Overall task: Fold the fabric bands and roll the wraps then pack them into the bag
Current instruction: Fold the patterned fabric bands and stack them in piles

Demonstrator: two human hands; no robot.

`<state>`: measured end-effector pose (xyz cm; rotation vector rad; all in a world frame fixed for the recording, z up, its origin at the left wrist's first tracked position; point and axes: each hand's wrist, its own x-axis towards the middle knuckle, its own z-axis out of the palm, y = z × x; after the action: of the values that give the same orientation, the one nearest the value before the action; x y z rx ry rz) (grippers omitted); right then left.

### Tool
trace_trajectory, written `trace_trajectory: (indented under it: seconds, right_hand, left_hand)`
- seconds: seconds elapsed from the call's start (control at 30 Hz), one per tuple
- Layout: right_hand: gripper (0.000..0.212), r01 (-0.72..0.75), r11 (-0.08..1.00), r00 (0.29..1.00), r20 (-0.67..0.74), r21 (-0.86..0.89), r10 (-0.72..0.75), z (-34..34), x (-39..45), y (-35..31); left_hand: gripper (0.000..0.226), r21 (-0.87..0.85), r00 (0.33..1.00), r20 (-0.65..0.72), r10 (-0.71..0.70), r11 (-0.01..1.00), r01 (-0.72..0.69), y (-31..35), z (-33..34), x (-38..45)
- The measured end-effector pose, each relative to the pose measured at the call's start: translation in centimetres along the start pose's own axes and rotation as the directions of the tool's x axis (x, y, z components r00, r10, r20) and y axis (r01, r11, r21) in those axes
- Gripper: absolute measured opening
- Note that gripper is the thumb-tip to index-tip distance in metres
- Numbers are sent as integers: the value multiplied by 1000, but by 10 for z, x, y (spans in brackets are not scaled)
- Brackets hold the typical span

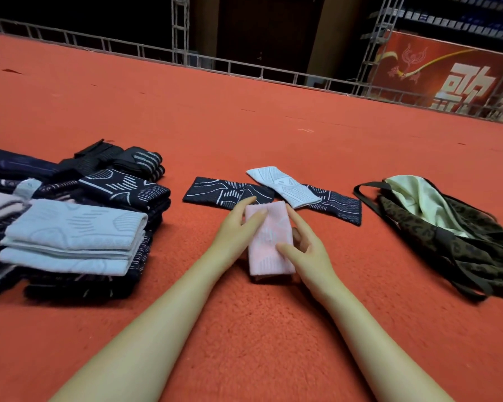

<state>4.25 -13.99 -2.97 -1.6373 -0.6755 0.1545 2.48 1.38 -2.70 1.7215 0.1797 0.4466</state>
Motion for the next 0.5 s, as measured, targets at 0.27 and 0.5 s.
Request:
trace_trajectory:
  seconds: [0.27, 0.5]
  right_hand:
    - [66, 77, 996, 995, 73, -40, -74, 23, -1, -62]
    - [47, -172, 970, 971, 196, 173, 137, 105, 16, -104]
  left_hand:
    - [20, -274, 1000, 19, -8, 962, 12, 51, -53, -41]
    - [36, 44, 903, -396, 164, 986, -159, 104, -153, -68]
